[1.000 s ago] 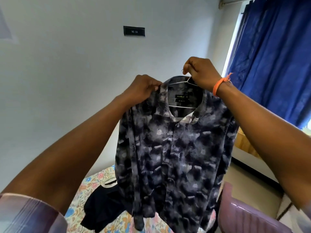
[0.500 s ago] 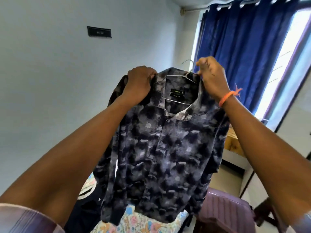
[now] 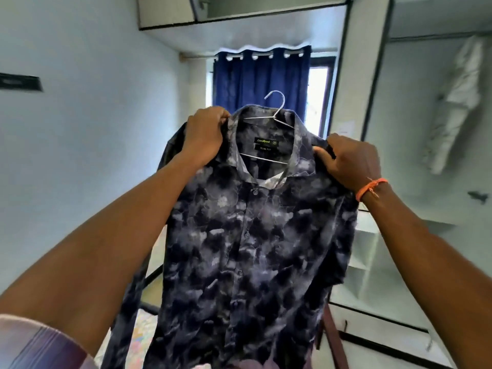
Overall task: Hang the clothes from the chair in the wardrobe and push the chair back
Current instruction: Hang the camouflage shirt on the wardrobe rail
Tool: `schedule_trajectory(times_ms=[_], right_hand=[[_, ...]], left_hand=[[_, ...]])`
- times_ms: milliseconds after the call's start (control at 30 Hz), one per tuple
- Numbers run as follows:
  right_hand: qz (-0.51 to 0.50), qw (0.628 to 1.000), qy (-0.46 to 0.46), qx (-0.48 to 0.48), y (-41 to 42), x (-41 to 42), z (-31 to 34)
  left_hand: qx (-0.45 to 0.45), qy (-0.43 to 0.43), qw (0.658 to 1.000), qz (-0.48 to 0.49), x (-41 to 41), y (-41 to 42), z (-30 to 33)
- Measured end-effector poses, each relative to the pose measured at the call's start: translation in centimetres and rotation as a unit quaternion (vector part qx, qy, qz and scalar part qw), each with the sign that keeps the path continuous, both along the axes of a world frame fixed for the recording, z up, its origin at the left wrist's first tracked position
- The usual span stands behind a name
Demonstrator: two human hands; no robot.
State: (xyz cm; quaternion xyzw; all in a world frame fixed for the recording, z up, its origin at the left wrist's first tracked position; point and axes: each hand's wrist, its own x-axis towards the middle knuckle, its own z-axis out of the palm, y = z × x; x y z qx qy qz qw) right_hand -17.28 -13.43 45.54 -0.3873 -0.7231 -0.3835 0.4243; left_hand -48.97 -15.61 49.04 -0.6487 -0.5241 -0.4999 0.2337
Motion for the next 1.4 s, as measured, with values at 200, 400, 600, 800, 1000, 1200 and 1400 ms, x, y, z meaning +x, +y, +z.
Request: schedule_trajectory(times_ms=[200,400,600,800,1000,1200,1400], right_hand=[[-0.118,0.99,0.062,-0.039,0.8,14.2,2.1],[-0.133,0.98,0.146,-0.037,1.3,25.7,3.5],[-0.19,0.979,0.07,0.02,4.1,35.8,4.0],[-0.259,0.962,0.047,0.077,10.9,44.8,5.5],[-0.294,0.952,0.014,0.087,20.5,50.5,9.6],[-0.3,0.947,-0.012,0.117,30.2,54.5,12.1],[-0.314,0.94,0.003,0.135,40.3,60.0,13.7]], left_hand=[[0.049,-0.006,0.999,-0.021,15.6,5.5,0.8],[0.06,-0.037,0.994,-0.081,27.8,11.2,1.9],[0.043,-0.04,0.989,-0.132,39.2,17.6,2.2],[0.033,-0.052,0.979,-0.195,49.5,26.9,2.1],[0.004,-0.06,0.981,-0.186,56.5,37.8,4.5],[-0.023,-0.081,0.987,-0.134,62.4,46.7,5.2],[-0.015,-0.114,0.986,-0.121,68.4,56.2,4.9]])
